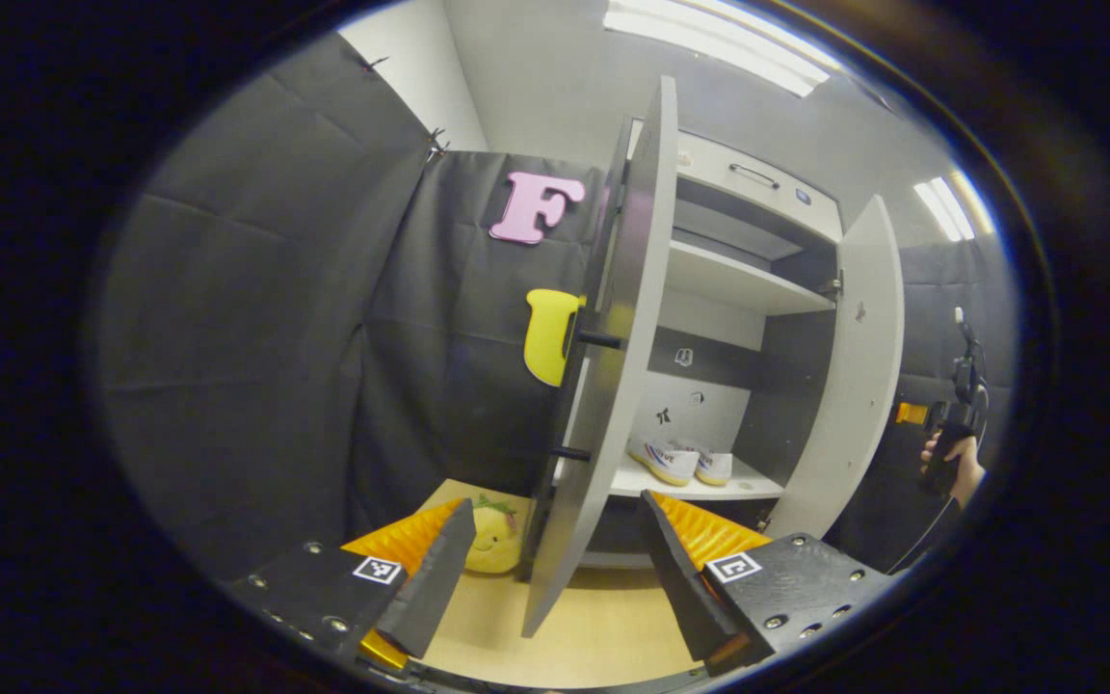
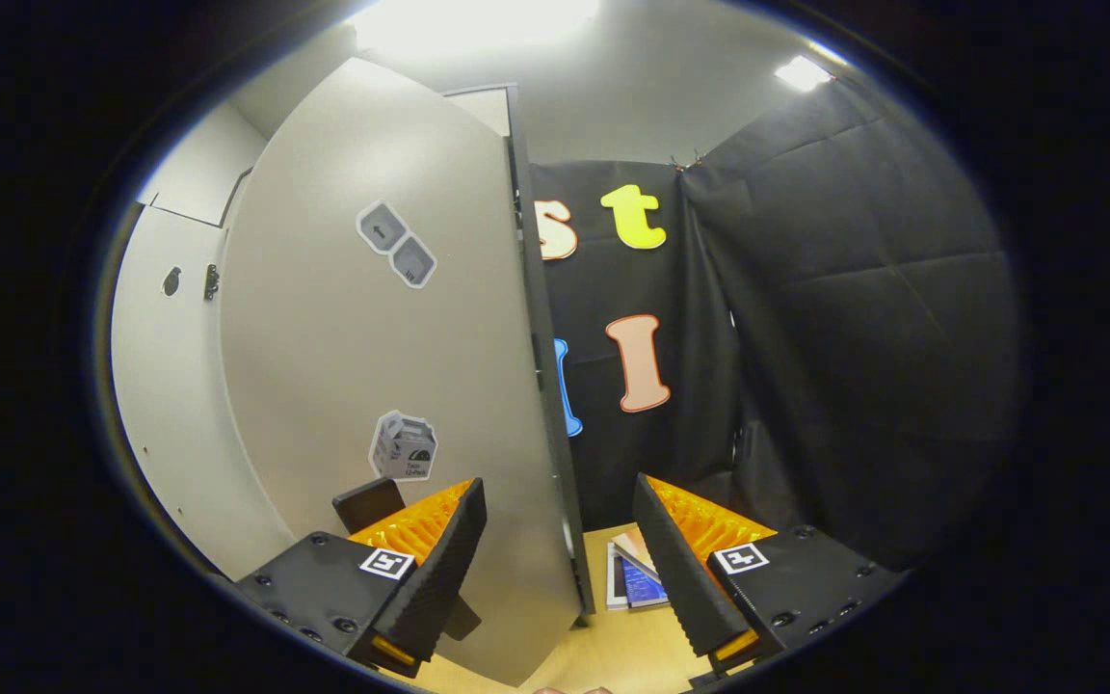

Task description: Grab one shoe with the right hand and put it into the shoe cabinet, grab the other shoe with the left hand and put it into the shoe cabinet; then close the right door with the right hand and the left door with the left hand.

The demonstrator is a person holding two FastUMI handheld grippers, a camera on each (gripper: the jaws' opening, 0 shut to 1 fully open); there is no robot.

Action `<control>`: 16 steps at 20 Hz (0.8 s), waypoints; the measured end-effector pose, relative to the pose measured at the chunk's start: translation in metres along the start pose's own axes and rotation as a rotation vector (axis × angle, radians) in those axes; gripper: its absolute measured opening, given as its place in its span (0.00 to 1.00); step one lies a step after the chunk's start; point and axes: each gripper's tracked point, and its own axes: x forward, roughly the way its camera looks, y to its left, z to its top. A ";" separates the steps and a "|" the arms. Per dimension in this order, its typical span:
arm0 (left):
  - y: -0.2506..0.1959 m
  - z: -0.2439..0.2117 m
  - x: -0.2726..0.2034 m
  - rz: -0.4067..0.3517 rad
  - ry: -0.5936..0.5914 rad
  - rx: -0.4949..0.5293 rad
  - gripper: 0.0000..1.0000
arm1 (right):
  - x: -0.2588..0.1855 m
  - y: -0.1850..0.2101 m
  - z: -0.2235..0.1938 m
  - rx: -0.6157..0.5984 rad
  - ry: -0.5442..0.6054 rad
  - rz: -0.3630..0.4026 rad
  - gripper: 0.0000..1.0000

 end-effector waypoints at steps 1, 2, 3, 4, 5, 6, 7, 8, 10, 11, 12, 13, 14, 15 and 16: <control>0.009 0.002 -0.002 0.020 -0.002 0.020 0.97 | 0.007 0.012 -0.003 0.012 0.005 0.028 0.97; 0.015 0.004 -0.006 0.036 -0.006 0.028 0.98 | 0.013 0.026 -0.006 0.024 0.010 0.055 0.97; 0.020 0.005 -0.009 0.049 -0.008 0.028 0.98 | 0.018 0.040 -0.009 0.033 0.018 0.081 0.97; 0.025 0.005 -0.011 0.064 -0.008 0.024 0.98 | 0.023 0.051 -0.011 0.034 0.026 0.100 0.97; 0.032 0.005 -0.015 0.082 -0.009 0.020 0.98 | 0.028 0.059 -0.012 0.029 0.028 0.105 0.97; 0.039 0.007 -0.019 0.101 -0.009 0.019 0.98 | 0.033 0.061 -0.012 0.020 0.029 0.097 0.97; 0.046 0.008 -0.020 0.122 -0.010 0.021 0.98 | 0.035 0.059 -0.008 0.012 0.017 0.084 0.98; 0.053 0.010 -0.020 0.140 -0.014 0.027 0.97 | 0.035 0.057 -0.005 0.008 0.006 0.071 0.97; 0.068 0.014 -0.016 0.177 -0.020 0.046 0.98 | 0.033 0.053 -0.006 0.012 0.002 0.056 0.97; 0.075 0.016 -0.013 0.190 -0.022 0.055 0.98 | 0.030 0.050 -0.007 0.017 0.006 0.044 0.98; 0.081 0.019 -0.009 0.199 -0.024 0.066 0.98 | 0.025 0.045 -0.007 0.025 0.005 0.028 0.98; 0.087 0.021 -0.003 0.206 -0.026 0.076 0.98 | 0.020 0.041 -0.006 0.034 0.001 0.015 0.98; 0.091 0.022 0.004 0.208 -0.024 0.084 0.97 | 0.014 0.036 -0.006 0.040 -0.001 0.002 0.98; 0.095 0.024 0.010 0.209 -0.022 0.089 0.98 | 0.006 0.031 -0.007 0.039 -0.001 -0.016 0.98; 0.100 0.025 0.018 0.206 -0.021 0.090 0.98 | -0.003 0.024 -0.009 0.032 -0.004 -0.036 0.98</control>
